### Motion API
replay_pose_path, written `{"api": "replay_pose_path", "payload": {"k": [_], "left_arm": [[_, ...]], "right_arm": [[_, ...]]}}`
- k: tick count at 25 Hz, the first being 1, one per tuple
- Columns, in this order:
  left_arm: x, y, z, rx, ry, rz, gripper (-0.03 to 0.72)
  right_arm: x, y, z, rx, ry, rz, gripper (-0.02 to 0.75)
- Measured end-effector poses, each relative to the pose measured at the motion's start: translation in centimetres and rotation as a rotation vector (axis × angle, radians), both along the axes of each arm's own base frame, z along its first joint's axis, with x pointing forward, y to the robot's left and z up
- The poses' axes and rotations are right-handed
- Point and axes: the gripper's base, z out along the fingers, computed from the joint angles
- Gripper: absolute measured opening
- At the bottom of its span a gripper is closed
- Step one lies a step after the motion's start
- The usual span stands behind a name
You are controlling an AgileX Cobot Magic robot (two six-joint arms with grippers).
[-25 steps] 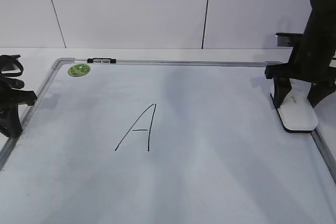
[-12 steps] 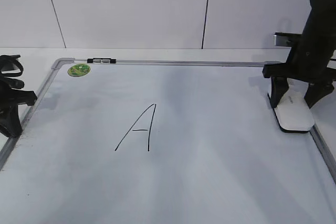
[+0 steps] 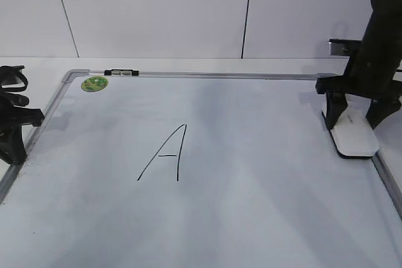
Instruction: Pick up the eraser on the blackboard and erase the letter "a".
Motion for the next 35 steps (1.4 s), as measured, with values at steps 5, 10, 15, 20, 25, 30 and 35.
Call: {"api": "replay_pose_path", "payload": {"k": [5, 10, 15, 20, 25, 30, 35], "left_arm": [[0.0, 0.0, 0.0, 0.000, 0.000, 0.000, 0.046], [0.0, 0.0, 0.0, 0.000, 0.000, 0.000, 0.046], [0.0, 0.0, 0.0, 0.000, 0.000, 0.000, 0.046], [0.0, 0.0, 0.0, 0.000, 0.000, 0.000, 0.046], [0.0, 0.0, 0.0, 0.000, -0.002, 0.000, 0.046], [0.0, 0.0, 0.0, 0.004, 0.000, -0.003, 0.052], [0.2, 0.3, 0.2, 0.030, 0.004, -0.025, 0.228]], "right_arm": [[0.0, -0.1, 0.0, -0.015, -0.001, 0.019, 0.601], [0.1, -0.2, 0.1, -0.017, -0.008, 0.024, 0.659], [0.1, -0.1, 0.3, -0.011, -0.012, 0.021, 0.662], [-0.5, -0.1, 3.2, -0.008, -0.082, 0.021, 0.662], [-1.8, -0.2, 7.6, -0.002, -0.192, 0.020, 0.657], [-3.6, -0.3, 11.9, 0.003, -0.296, 0.020, 0.654], [-5.1, -0.4, 14.4, 0.008, -0.357, 0.019, 0.651]]}}
